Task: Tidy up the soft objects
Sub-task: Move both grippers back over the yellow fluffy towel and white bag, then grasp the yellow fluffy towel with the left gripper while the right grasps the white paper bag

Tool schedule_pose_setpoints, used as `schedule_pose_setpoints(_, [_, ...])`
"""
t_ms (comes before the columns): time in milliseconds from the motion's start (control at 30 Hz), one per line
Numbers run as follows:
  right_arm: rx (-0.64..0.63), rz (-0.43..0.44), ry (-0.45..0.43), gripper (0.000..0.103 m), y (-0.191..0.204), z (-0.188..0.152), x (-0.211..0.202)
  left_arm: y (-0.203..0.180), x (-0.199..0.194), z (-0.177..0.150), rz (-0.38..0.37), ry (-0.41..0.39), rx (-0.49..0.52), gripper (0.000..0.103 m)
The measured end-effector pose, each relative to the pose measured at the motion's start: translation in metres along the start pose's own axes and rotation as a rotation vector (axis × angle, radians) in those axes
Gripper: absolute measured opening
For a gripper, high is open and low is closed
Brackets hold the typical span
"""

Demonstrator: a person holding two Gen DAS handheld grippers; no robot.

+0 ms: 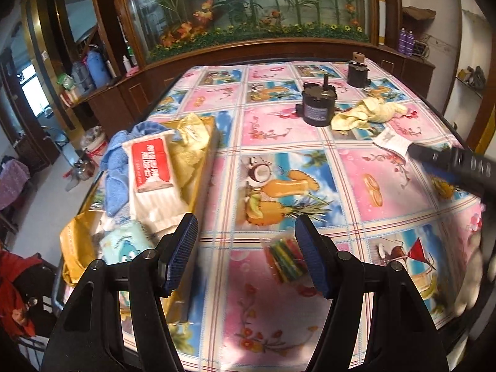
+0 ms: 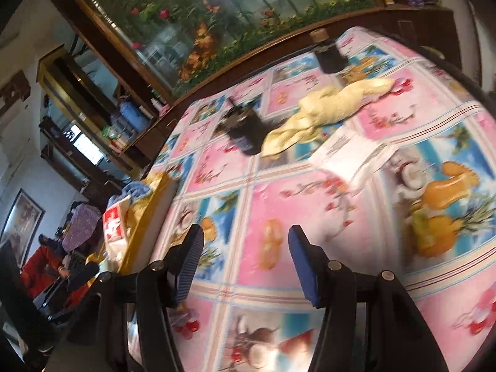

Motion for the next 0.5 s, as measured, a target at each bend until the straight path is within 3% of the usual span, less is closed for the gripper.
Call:
schedule_pose_setpoints(100, [-0.022, -0.12, -0.036, 0.057, -0.029, 0.03, -0.011, -0.008, 0.004, -0.003, -0.047, 0.005, 0.003, 0.066])
schedule_pose_setpoints(233, [-0.078, -0.218, -0.068, 0.057, -0.044, 0.076, -0.008, -0.011, 0.005, -0.004, -0.108, 0.005, -0.008, 0.066])
schedule_pose_setpoints(367, [-0.096, -0.245, -0.021, 0.057, -0.053, 0.119, 0.033, -0.001, 0.007, -0.002, -0.131, 0.008, -0.06, 0.066])
schedule_pose_setpoints(500, [-0.073, -0.261, 0.068, 0.057, -0.063, 0.139, 0.084, 0.023, 0.003, 0.001, -0.112, -0.012, -0.118, 0.066])
Point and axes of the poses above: each gripper's, at about its wrist camera, not at the fingertips, and x roughly the way its jaws point, y to its left, z to its top, the point moved 6 cm from there along x, roughly the way its jaws point, and after that the axes turned 5 degrees about z, right-handed, at the moved point
